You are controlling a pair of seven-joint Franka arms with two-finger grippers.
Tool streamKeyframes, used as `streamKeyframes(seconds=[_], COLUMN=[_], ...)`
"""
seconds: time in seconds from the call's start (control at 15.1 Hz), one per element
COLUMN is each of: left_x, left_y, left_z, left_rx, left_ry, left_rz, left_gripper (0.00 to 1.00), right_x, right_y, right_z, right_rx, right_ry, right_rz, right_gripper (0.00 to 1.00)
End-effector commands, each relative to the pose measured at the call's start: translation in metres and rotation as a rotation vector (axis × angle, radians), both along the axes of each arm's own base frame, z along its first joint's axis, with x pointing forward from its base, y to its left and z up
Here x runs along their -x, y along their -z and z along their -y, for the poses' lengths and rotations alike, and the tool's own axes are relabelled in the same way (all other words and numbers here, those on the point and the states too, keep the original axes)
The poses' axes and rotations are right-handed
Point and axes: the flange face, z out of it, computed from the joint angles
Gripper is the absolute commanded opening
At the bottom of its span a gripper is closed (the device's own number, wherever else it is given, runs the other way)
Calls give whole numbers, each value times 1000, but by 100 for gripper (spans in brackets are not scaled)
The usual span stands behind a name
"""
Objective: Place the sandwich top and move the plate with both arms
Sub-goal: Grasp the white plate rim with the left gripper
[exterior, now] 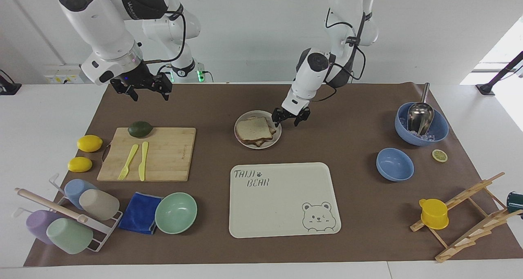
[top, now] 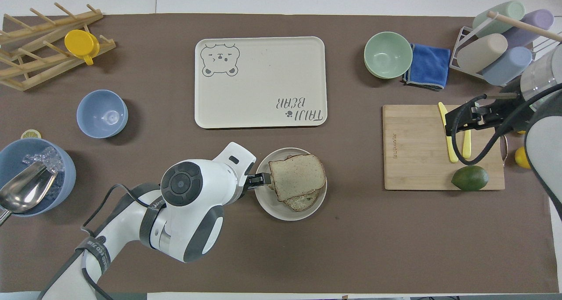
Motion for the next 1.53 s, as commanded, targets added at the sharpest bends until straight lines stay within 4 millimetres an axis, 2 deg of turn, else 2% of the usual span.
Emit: streamKeyframes(seconds=[0.0, 0.13, 0.27, 0.4, 0.53, 0.66, 1.2, 1.26, 1.46], left_x=[8, 8, 9, 10, 10, 12, 9, 8, 3], left_y=[15, 17, 16, 16, 16, 17, 19, 19, 19], left_z=[10, 10, 11, 13, 13, 15, 14, 13, 8], left_rx=[5, 3, 3, 4, 4, 5, 3, 3, 2], left_ry=[-2, 6, 14, 32, 37, 44, 74, 76, 69], left_rz=[3, 3, 4, 7, 8, 9, 12, 13, 12], left_gripper=[87, 80, 77, 72, 62, 52, 4, 0, 0], right_x=[-4, -4, -4, -5, -7, -7, -3, -3, -3], right_y=[-1, -1, -1, -3, -14, -16, -16, -15, -15], right_z=[8, 9, 15, 34, 43, 51, 44, 45, 46], right_rx=[-16, -19, -24, -16, 12, 26, 19, 19, 12], right_ry=[-16, -15, -3, 28, 35, 30, 14, 8, -7], right_rz=[-15, -18, -18, -18, -22, -20, -47, -49, -47], right_gripper=[100, 100, 100, 100, 100, 100, 100, 100, 100])
